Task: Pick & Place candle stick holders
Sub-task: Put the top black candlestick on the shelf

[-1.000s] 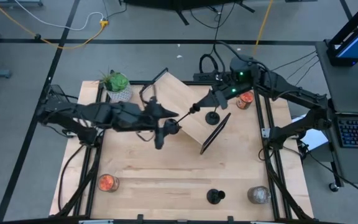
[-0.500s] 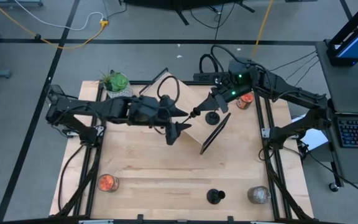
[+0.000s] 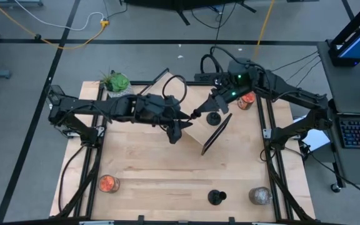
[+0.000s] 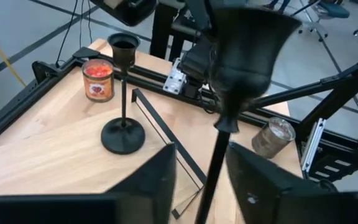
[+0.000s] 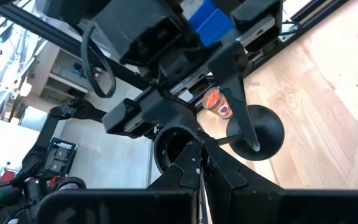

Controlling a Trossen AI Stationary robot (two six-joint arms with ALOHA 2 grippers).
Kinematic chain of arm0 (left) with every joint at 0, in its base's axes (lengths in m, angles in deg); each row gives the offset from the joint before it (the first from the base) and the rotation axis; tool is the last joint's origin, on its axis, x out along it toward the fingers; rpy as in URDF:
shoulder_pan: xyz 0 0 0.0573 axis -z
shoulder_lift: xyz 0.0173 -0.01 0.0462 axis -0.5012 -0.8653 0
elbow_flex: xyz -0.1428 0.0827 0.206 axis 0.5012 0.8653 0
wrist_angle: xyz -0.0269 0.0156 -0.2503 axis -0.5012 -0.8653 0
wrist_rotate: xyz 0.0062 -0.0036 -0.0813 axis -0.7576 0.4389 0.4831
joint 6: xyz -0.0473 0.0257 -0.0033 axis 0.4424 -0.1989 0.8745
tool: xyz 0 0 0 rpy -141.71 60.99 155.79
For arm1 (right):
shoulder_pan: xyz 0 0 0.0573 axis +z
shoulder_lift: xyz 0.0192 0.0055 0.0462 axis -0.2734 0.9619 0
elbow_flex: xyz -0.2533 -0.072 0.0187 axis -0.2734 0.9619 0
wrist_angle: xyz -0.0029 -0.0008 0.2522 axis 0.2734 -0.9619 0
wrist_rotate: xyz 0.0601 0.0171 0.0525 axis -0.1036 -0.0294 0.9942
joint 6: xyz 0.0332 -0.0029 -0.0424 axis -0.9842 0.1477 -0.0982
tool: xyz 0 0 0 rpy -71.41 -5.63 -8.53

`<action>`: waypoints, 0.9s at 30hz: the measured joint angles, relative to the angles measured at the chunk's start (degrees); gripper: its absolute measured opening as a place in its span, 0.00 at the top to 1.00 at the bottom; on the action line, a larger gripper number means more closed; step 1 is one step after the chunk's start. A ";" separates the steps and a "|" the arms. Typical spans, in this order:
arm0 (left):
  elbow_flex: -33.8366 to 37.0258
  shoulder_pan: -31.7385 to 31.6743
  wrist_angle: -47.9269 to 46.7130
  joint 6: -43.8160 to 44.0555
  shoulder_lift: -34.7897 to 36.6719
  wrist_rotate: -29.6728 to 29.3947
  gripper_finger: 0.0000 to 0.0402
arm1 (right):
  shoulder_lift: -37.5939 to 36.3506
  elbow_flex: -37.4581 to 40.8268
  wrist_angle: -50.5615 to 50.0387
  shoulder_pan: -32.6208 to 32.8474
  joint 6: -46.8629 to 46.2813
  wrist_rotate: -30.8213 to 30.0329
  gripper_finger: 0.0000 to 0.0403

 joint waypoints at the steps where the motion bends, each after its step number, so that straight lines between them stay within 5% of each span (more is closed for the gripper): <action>1: 0.00 -0.08 -0.10 -0.19 0.02 0.00 0.70 | 0.02 0.00 -0.04 0.00 -0.06 -0.01 1.00; 8: 0.00 -0.42 -0.43 -1.22 0.04 2.45 0.97 | 0.10 0.00 -0.07 -0.07 -0.23 -0.23 1.00; 20: -0.02 -0.97 -0.80 -0.82 0.04 5.16 0.97 | 0.11 0.02 1.47 -0.04 -0.41 -0.50 1.00; 27: 0.00 -1.08 -2.12 -0.39 0.04 3.45 0.97 | -0.03 0.02 2.00 0.02 -1.04 0.06 0.90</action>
